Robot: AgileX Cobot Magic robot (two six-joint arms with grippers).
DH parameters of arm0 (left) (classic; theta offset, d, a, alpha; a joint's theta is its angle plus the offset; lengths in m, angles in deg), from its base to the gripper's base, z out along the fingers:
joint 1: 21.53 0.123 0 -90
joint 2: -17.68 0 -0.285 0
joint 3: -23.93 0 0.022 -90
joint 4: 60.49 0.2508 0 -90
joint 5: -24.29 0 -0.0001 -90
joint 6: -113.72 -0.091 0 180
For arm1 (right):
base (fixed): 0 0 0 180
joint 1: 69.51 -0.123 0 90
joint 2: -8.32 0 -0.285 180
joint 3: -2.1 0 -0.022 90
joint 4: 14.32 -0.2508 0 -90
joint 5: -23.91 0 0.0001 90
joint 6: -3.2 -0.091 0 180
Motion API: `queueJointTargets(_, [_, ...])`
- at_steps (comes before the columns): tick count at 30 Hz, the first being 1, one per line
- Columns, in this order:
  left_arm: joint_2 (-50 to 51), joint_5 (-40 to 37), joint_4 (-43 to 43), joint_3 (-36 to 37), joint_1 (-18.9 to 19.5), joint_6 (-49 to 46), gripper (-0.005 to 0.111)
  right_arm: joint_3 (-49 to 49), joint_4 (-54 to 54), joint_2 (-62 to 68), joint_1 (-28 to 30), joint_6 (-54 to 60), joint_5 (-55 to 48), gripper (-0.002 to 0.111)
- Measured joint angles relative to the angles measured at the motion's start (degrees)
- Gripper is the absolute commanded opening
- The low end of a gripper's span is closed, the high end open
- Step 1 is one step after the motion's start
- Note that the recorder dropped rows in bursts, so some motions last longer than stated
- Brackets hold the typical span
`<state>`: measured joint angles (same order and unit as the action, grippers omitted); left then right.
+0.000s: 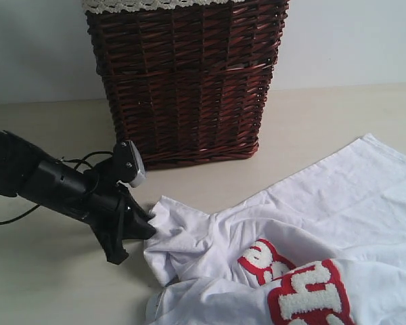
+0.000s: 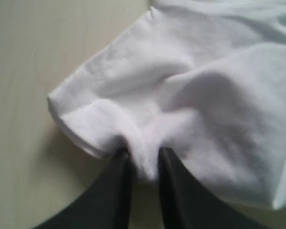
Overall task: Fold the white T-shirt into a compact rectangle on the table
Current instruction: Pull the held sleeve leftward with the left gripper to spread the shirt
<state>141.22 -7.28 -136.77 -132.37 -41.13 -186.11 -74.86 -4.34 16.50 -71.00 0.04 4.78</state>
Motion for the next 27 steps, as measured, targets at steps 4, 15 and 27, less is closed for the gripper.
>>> queueJointTargets(4, [-0.7, 2.5, -0.2, -0.1, -1.0, 0.0, 0.000, 0.0, 0.0, 0.0, 0.0, 0.0, 0.0, 0.027])
queueJointTargets(15, [-13.5, 11.5, 9.6, -0.1, -1.0, 0.0, 0.000, 0.0, 0.0, 0.0, 0.0, 0.0, 0.0, 0.027])
queueJointTargets(27, [-16.5, 8.8, 22.3, -0.1, -1.0, 0.0, 0.000, 0.0, 0.0, 0.0, 0.0, 0.0, 0.0, 0.027])
